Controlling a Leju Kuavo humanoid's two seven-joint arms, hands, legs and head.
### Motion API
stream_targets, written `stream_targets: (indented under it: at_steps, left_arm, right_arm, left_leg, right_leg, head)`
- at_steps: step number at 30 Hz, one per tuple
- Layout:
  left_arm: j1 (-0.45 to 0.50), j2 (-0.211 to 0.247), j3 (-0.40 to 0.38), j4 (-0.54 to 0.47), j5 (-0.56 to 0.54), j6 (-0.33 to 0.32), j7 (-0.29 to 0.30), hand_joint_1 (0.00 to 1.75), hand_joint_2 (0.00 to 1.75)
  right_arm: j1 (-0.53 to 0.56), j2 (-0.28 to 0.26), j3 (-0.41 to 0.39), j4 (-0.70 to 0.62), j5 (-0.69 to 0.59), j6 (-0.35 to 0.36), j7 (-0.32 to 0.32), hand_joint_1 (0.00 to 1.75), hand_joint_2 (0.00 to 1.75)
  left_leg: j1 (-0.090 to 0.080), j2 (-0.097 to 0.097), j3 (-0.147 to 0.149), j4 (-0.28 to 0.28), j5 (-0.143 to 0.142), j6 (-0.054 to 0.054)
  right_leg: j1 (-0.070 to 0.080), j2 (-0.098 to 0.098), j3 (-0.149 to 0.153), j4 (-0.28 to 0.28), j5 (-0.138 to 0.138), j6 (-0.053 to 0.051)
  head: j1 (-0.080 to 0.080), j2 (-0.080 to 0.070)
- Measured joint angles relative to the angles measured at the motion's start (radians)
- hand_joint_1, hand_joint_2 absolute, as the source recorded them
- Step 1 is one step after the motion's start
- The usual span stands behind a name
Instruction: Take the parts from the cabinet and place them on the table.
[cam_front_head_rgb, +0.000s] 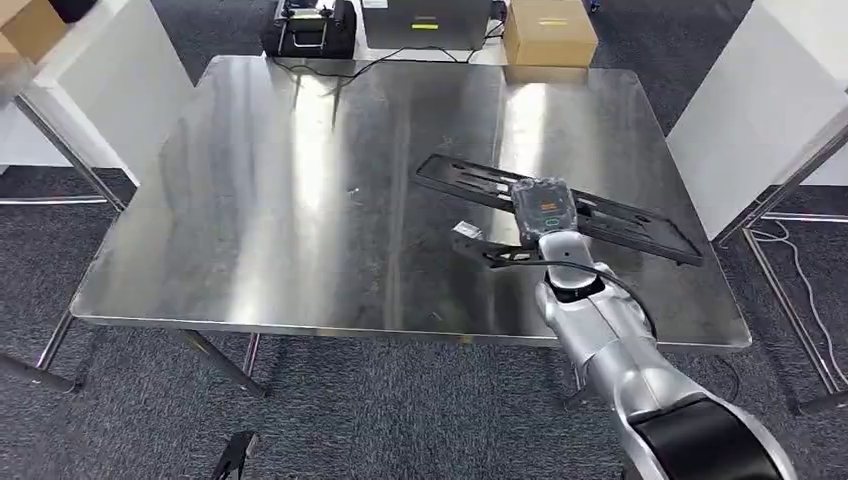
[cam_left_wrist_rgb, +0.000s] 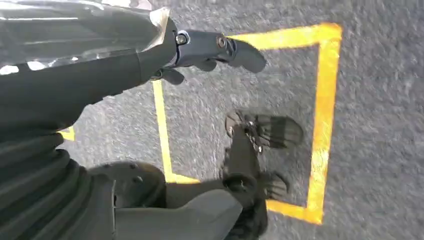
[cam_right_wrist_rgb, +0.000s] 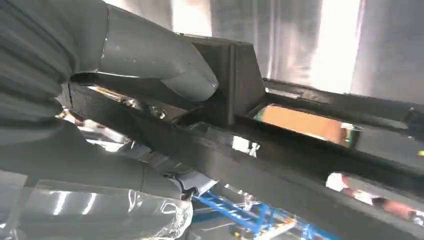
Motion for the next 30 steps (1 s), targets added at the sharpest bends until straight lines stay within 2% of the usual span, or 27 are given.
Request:
stream_targets:
  at_steps: [1, 3, 7, 13, 23, 26, 28, 30]
  left_arm:
    - [-0.001, 0.002, 0.0, 0.0, 0.0, 0.002, 0.006, 0.0, 1.75]
    - [0.0, 0.005, 0.001, 0.0, 0.007, 0.006, 0.01, 0.0, 1.75]
    - [0.003, 0.005, 0.006, 0.0, 0.021, -0.004, -0.008, 0.0, 1.75]
    - [0.007, 0.005, 0.024, 0.0, 0.029, 0.006, -0.017, 0.0, 1.75]
    - [0.009, 0.005, 0.029, 0.0, 0.028, 0.008, -0.018, 0.0, 1.75]
    - [0.009, 0.005, 0.03, 0.0, 0.023, 0.006, -0.017, 0.0, 1.75]
    - [0.01, 0.005, 0.034, 0.0, 0.023, 0.007, -0.017, 0.0, 1.75]
    - [0.01, 0.005, 0.046, 0.0, 0.024, 0.009, -0.017, 0.0, 1.75]
  right_arm:
    - [0.001, 0.003, 0.0, 0.002, 0.0, 0.0, -0.005, 0.0, 0.0]
    - [0.001, 0.013, 0.001, 0.005, 0.0, 0.0, -0.009, 0.0, 0.0]
    - [-0.003, 0.032, 0.003, 0.012, 0.0, 0.0, -0.016, 0.0, 0.0]
    - [-0.004, 0.05, -0.007, 0.018, -0.01, 0.0, -0.029, 0.0, 0.0]
    - [-0.004, 0.053, -0.021, 0.021, -0.002, 0.0, -0.031, 0.0, 0.0]
    - [-0.004, 0.053, -0.037, 0.02, -0.002, -0.011, -0.065, 0.0, 0.0]
    - [-0.001, 0.056, -0.057, 0.011, -0.024, -0.009, -0.114, 0.0, 0.0]
    - [0.014, 0.063, -0.094, -0.02, -0.087, 0.048, -0.187, 0.0, 0.0]
  left_leg:
    - [-0.002, -0.001, 0.0, 0.0, -0.001, 0.001]
    - [-0.005, -0.001, 0.0, 0.0, -0.003, 0.011]
    - [-0.005, -0.001, 0.0, 0.0, -0.004, 0.017]
    - [-0.007, -0.001, 0.001, 0.0, -0.002, 0.02]
    - [-0.004, 0.0, 0.002, 0.0, -0.002, 0.021]
    - [-0.004, 0.0, 0.002, 0.0, -0.002, 0.021]
    - [-0.004, 0.0, 0.002, 0.0, -0.002, 0.021]
    - [-0.004, 0.001, 0.002, 0.0, -0.002, 0.021]
  right_leg:
    - [-0.002, -0.002, 0.002, -0.003, 0.0, 0.0]
    - [-0.003, -0.003, 0.005, -0.008, 0.0, 0.0]
    - [-0.003, -0.003, 0.008, -0.014, 0.003, 0.006]
    - [-0.004, -0.003, 0.008, -0.015, 0.006, 0.011]
    - [-0.001, -0.003, 0.008, -0.015, 0.006, 0.011]
    - [-0.001, -0.003, 0.008, -0.015, 0.006, 0.011]
    - [-0.001, -0.003, 0.008, -0.015, 0.006, 0.011]
    - [-0.001, -0.003, 0.008, -0.015, 0.006, 0.011]
  head:
    - [-0.001, 0.0]
    - [-0.001, 0.0]
    - [0.0, 0.0]
    - [-0.001, 0.0]
    - [-0.001, 0.0]
    - [-0.001, 0.0]
    - [0.0, 0.0]
    - [-0.001, 0.0]
